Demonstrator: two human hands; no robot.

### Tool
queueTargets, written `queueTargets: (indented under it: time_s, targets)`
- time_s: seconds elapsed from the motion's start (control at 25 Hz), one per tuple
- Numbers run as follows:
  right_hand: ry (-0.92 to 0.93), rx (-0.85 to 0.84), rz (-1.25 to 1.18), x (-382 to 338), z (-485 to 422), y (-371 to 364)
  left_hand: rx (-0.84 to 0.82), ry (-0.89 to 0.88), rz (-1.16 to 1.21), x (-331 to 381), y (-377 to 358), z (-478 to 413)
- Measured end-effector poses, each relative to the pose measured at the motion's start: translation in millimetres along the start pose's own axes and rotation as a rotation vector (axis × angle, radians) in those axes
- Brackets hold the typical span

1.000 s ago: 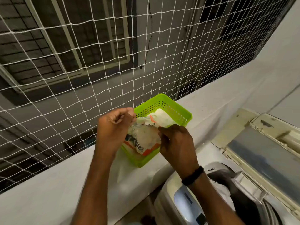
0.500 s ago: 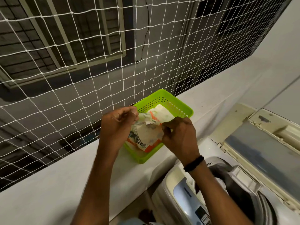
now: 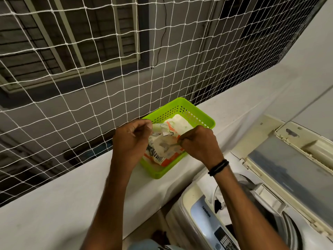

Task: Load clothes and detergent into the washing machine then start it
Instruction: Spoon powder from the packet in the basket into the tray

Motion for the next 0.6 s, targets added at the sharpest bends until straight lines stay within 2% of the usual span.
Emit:
queueTargets:
  time_s: [0.2, 0.32, 0.48, 0.6]
  targets:
    - [-0.101, -0.169, 0.024, -0.4, -0.2, -23.4, -0.002, 0.021, -0.002, -2.0, -0.5, 0.7]
    - [-0.152, -0.221, -0.048, 4.0, 1.8, -23.1, 0.004, 0.01, -0.008, -2.0, 0.0, 0.9]
    - [-0.199, -0.182, -0.18, 10.0, 10.8, -7.1, 0.023, 0.014, 0.004, -2.5, 2.2, 0.9]
    - [-0.235, -0.084, -0.243, 14.6, 18.8, 6.7, 0.026, 0.033, 0.022, -5.1, 2.8, 1.4]
Point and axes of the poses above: each hand's wrist, its own z-axis away from the middle knuckle, its own y-axis out of the back of the hand, x = y × z, the point moved 10 cm from there along -z, towards the middle knuckle, and after that the axes turned 11 degrees about x, right-handed, at the moved point
